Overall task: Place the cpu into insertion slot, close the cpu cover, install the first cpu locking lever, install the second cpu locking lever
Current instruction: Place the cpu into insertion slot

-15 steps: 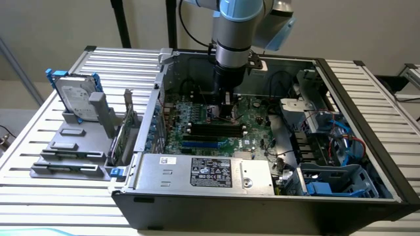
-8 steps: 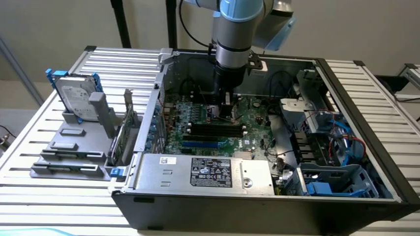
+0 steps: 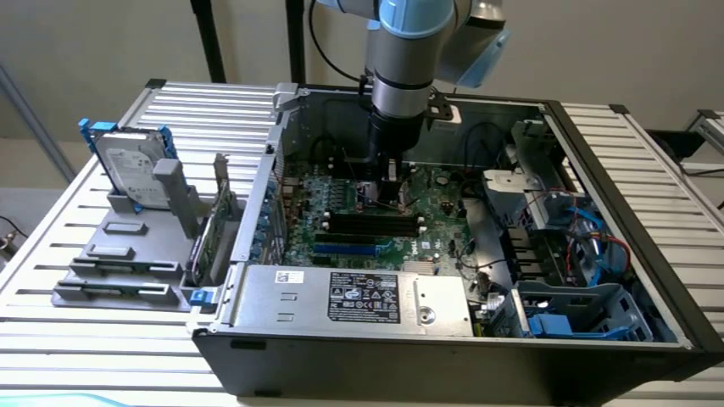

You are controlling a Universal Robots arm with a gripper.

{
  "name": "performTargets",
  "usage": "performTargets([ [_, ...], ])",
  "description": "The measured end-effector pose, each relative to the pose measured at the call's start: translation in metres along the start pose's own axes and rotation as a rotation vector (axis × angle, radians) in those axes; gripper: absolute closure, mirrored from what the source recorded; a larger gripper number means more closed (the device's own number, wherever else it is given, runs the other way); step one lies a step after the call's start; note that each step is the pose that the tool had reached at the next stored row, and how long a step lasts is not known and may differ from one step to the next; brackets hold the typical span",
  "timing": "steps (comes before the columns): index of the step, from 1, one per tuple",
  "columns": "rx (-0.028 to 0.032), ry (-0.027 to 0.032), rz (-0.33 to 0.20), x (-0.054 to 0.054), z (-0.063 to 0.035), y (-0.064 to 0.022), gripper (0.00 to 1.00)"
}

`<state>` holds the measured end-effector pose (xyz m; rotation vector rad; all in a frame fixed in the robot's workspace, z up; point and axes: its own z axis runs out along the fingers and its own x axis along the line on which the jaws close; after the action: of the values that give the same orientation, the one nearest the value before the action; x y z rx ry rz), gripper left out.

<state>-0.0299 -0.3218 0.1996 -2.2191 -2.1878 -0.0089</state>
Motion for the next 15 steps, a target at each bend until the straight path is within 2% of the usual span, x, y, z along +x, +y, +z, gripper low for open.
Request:
performTargets([
  [15,0.0004,-0.0009,0.0,-0.0018,0.0008,0.0,0.46],
])
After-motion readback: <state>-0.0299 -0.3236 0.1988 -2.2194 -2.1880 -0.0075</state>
